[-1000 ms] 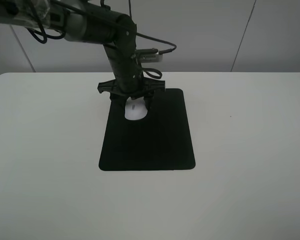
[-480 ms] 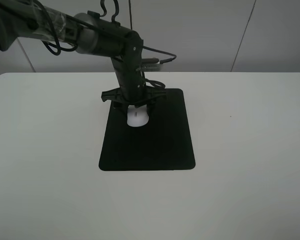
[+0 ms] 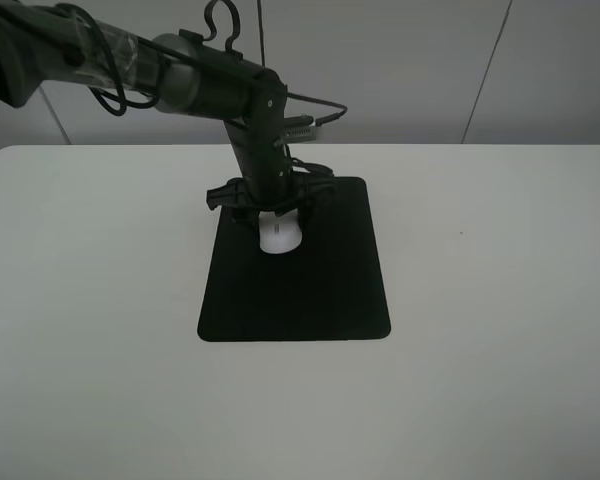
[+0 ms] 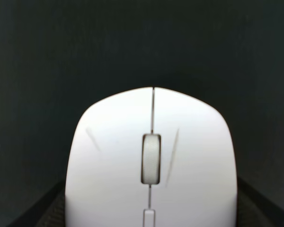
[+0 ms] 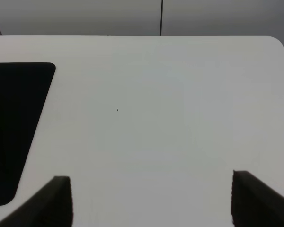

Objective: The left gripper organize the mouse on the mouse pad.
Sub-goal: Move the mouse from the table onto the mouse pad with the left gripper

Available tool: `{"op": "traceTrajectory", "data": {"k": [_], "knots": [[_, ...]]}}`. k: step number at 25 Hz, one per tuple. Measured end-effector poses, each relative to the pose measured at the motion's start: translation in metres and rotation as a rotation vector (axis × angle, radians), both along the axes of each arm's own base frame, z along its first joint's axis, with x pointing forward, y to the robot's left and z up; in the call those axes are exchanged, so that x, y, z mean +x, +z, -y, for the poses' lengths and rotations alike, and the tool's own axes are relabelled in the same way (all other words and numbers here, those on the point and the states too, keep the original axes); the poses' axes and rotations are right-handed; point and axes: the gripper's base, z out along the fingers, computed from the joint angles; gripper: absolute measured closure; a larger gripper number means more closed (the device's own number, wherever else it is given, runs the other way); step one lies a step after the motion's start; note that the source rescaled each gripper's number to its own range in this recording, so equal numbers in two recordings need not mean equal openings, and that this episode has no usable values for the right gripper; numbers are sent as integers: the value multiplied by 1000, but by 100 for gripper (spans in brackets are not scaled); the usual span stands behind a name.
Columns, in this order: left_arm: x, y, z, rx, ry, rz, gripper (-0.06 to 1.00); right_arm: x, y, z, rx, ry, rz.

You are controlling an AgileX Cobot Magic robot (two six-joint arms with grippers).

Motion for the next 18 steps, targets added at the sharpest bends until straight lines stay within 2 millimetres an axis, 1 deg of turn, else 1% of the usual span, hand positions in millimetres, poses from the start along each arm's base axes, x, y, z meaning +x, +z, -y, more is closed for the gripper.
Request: {"op": "traceTrajectory", "data": {"k": [6, 18], "knots": [[-1, -11, 0, 10, 3, -21, 94, 0, 0, 0, 1, 1, 0], [0, -13, 0, 12, 3, -24, 94, 0, 0, 0, 1, 1, 0]]}}
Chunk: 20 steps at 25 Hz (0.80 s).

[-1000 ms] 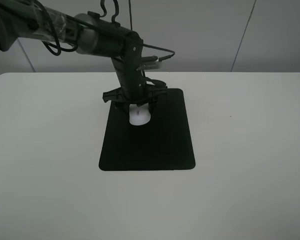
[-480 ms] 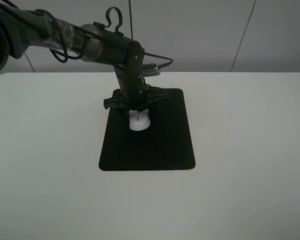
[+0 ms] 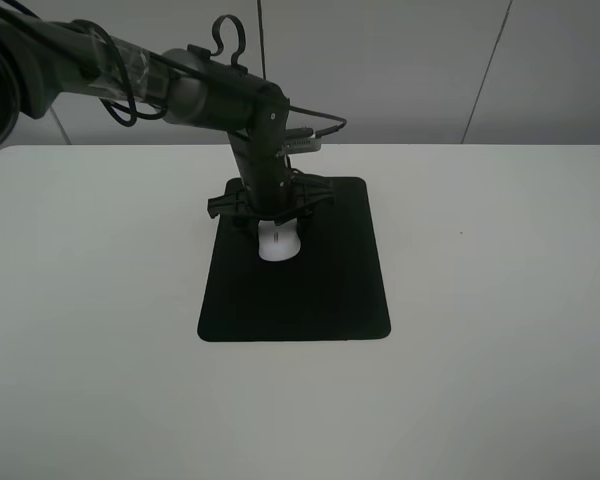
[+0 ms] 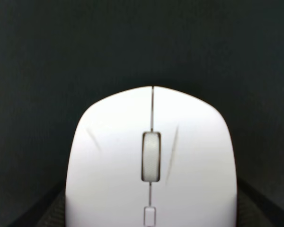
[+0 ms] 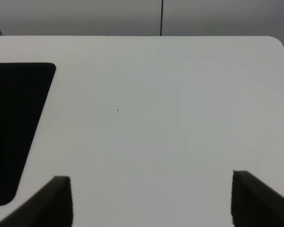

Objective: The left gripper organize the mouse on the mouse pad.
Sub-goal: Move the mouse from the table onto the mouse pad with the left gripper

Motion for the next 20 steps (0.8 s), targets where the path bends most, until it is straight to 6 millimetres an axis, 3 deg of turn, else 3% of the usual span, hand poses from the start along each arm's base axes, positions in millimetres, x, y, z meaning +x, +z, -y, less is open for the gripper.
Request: {"op": "traceTrajectory", "data": {"k": [20], "knots": [[0, 0, 0, 1, 0, 0, 94, 0, 0, 0, 0, 0, 0]]}}
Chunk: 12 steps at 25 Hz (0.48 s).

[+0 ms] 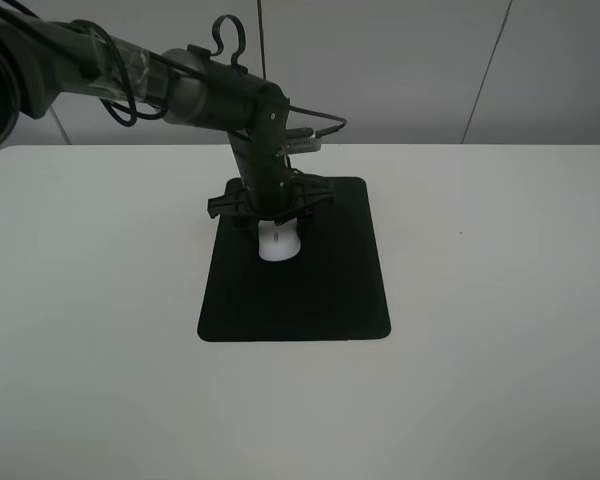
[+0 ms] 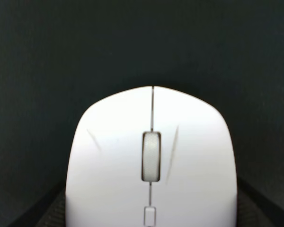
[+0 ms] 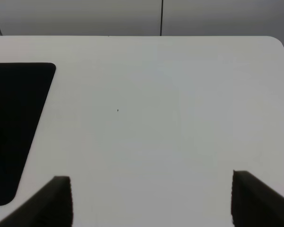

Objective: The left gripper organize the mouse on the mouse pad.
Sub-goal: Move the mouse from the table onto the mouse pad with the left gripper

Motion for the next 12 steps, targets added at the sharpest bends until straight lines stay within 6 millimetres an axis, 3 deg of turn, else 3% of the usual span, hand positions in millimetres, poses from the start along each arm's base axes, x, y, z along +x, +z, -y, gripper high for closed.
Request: {"op": "traceTrajectory", "data": {"k": [12], "knots": [[1, 0, -1, 16, -12, 10, 94, 0, 0, 0, 0, 0, 0]]}}
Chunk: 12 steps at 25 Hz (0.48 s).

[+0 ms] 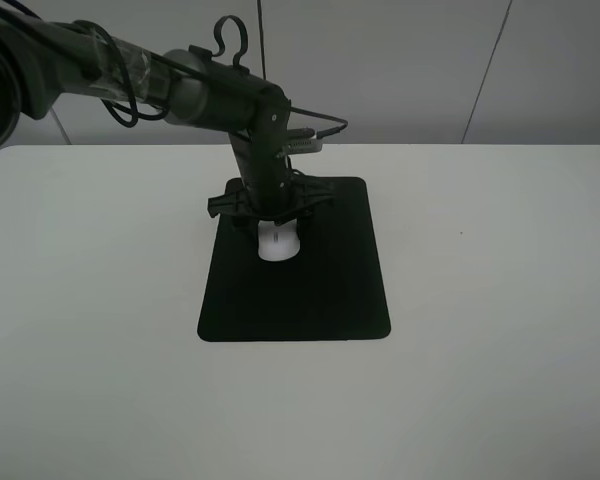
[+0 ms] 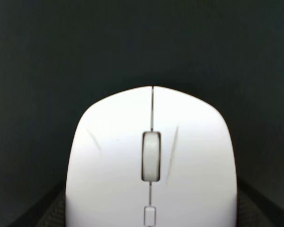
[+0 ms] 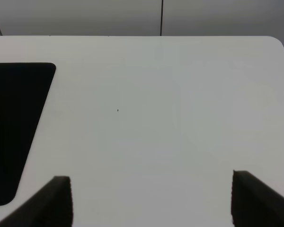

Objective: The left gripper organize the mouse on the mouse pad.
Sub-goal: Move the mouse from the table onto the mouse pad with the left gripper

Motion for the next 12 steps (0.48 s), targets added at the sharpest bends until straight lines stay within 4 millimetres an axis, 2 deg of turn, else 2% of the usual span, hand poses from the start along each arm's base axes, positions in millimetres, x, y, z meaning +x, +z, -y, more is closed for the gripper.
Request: {"op": "traceTrajectory", "data": {"k": [12], "knots": [[0, 0, 0, -3, 2, -4, 94, 0, 0, 0, 0, 0, 0]]}}
